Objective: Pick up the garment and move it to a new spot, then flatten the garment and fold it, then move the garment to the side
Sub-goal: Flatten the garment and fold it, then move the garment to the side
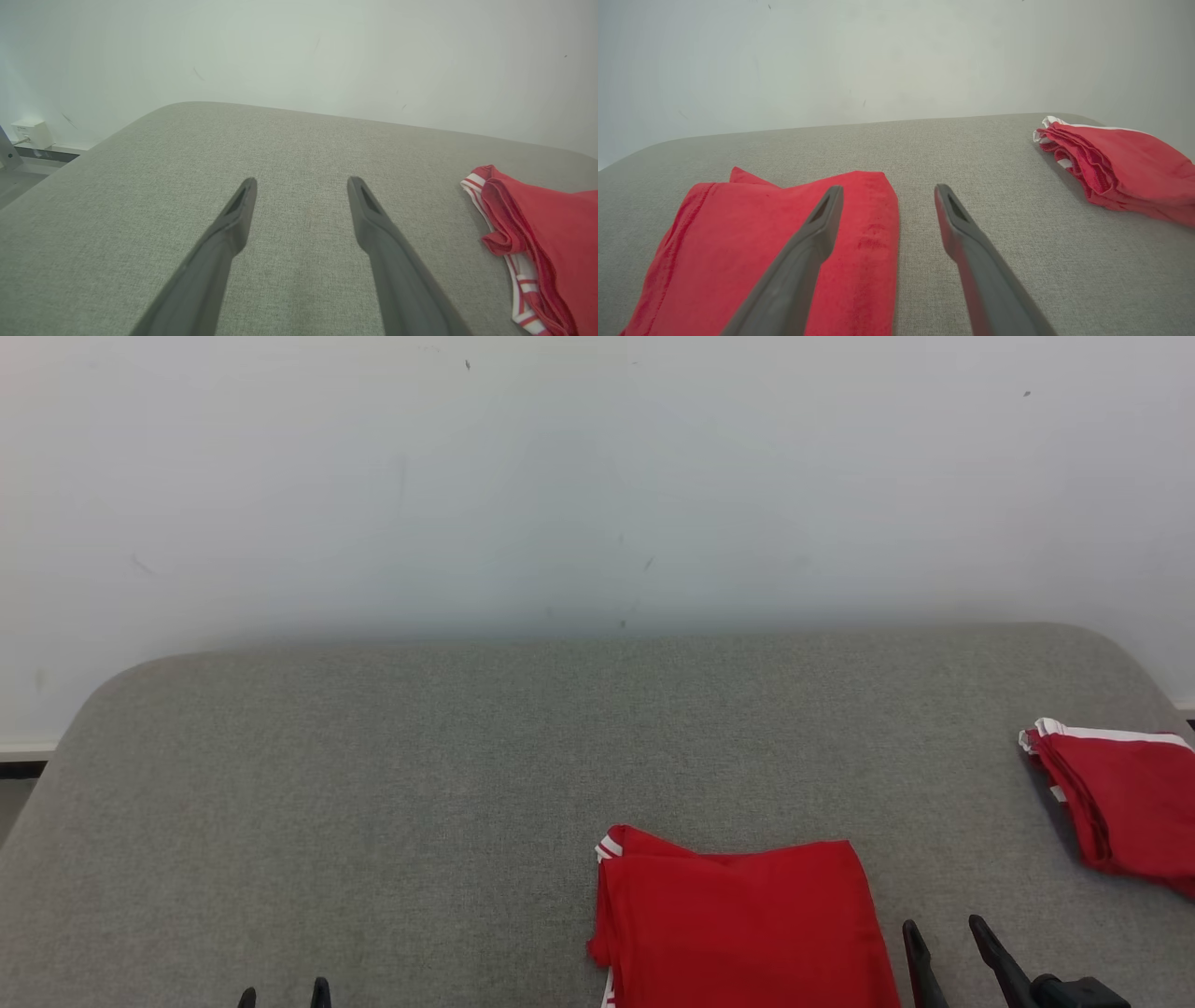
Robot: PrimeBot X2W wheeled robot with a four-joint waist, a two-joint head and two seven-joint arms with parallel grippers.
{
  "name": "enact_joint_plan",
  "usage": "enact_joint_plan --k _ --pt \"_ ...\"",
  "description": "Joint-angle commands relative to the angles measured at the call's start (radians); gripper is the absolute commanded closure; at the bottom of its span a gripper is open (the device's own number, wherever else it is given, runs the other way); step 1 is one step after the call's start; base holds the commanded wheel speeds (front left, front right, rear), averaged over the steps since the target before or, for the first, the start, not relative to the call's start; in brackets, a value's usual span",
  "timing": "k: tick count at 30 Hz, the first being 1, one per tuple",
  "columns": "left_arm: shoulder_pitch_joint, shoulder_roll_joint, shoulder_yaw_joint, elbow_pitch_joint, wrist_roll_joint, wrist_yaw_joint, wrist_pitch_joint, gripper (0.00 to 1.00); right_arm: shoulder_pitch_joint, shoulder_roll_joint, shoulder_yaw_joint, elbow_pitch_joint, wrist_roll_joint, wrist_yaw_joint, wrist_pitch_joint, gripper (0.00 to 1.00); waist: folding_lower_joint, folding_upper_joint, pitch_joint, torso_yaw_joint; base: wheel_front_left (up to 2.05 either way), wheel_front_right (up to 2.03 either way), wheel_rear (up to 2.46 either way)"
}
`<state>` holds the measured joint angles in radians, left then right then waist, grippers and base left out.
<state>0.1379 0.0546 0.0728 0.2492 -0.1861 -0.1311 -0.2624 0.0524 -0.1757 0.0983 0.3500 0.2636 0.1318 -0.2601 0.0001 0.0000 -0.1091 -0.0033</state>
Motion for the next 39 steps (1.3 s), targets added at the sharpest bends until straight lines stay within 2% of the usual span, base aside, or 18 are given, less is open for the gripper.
enact_joint_plan --k 1,15,20,28,33,39 --pt "0.002 -0.003 0.000 0.001 -0.003 0.001 -0.003 0.00 0.001 0.002 -0.003 0.003 -0.005 -0.003 -0.005 0.00 -0.0001 0.0000 0.001 0.000 0.00 0.00 0.00" --pt "0.000 -0.003 -0.009 0.003 -0.011 0.001 -0.003 0.00 -0.011 0.007 -0.012 0.008 -0.011 -0.003 -0.002 0.00 -0.0001 0.0000 0.010 0.004 0.00 0.00 0.00" --pt "-0.004 -0.003 -0.012 0.004 -0.013 0.001 -0.003 0.00 -0.024 0.005 -0.023 -0.007 -0.009 -0.003 0.063 0.00 -0.0001 0.0000 0.018 0.010 0.00 0.00 0.00" --pt "-0.020 -0.004 -0.022 0.000 -0.018 0.001 -0.003 0.00 -0.048 -0.033 -0.004 -0.091 0.072 -0.003 0.477 0.00 -0.0001 0.0000 0.054 0.028 0.00 0.00 0.00" --pt "-0.031 -0.004 -0.029 -0.003 -0.019 0.001 -0.003 0.00 -0.044 -0.043 -0.043 -0.182 0.093 -0.003 0.710 0.00 -0.0001 0.0000 0.076 0.041 0.00 0.00 0.00" --pt "-0.043 -0.004 -0.044 -0.007 -0.018 0.001 -0.003 0.00 -0.028 -0.038 -0.082 -0.267 0.084 -0.003 0.898 0.00 -0.0001 0.0000 0.097 0.066 0.00 0.00 0.00"
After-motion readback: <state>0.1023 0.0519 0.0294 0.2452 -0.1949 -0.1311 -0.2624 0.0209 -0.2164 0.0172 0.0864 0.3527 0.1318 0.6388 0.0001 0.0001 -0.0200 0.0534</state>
